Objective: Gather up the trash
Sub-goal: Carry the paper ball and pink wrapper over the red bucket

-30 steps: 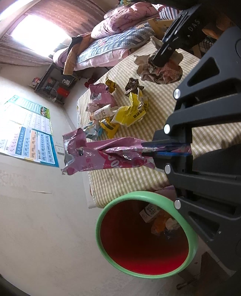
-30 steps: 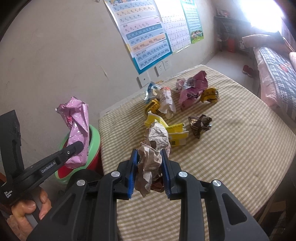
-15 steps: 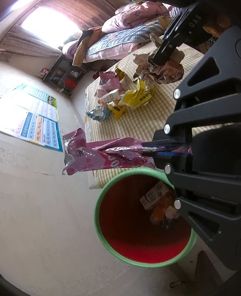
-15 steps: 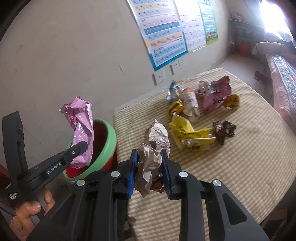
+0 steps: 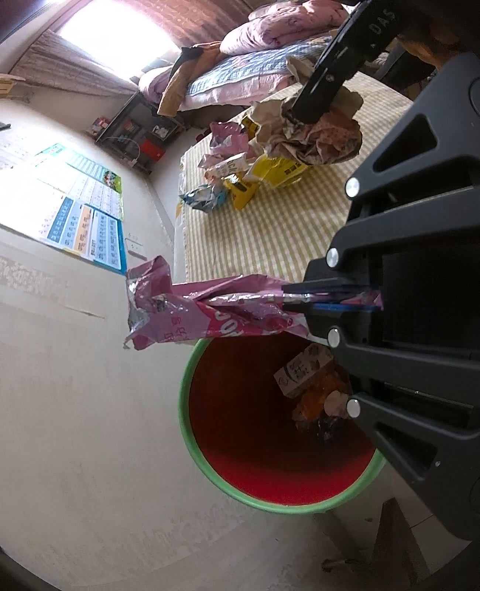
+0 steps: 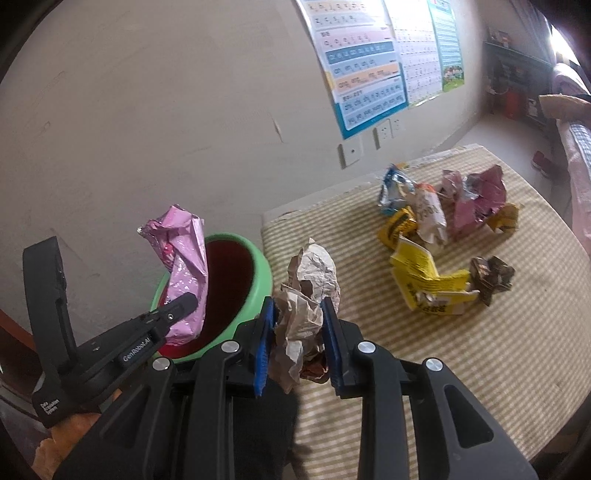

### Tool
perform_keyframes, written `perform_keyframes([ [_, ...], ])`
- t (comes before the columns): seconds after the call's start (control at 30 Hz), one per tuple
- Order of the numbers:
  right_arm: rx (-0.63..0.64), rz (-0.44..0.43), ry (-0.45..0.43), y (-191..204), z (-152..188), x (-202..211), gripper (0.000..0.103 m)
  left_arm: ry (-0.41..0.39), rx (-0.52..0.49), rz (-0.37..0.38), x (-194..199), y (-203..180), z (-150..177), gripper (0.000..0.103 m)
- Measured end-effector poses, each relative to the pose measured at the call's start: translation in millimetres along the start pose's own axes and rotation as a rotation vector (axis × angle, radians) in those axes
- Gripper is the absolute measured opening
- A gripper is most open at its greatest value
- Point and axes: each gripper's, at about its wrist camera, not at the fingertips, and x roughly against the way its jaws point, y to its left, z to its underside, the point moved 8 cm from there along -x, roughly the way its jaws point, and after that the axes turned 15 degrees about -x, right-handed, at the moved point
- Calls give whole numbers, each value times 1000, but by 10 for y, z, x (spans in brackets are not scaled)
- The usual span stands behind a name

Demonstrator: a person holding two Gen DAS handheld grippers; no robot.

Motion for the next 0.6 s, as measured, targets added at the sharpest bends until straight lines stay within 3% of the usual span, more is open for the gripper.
perform_keyframes([
  [0.6, 57, -55, 83, 443, 166, -249, 26, 17, 95, -81, -11, 582, 176, 4],
])
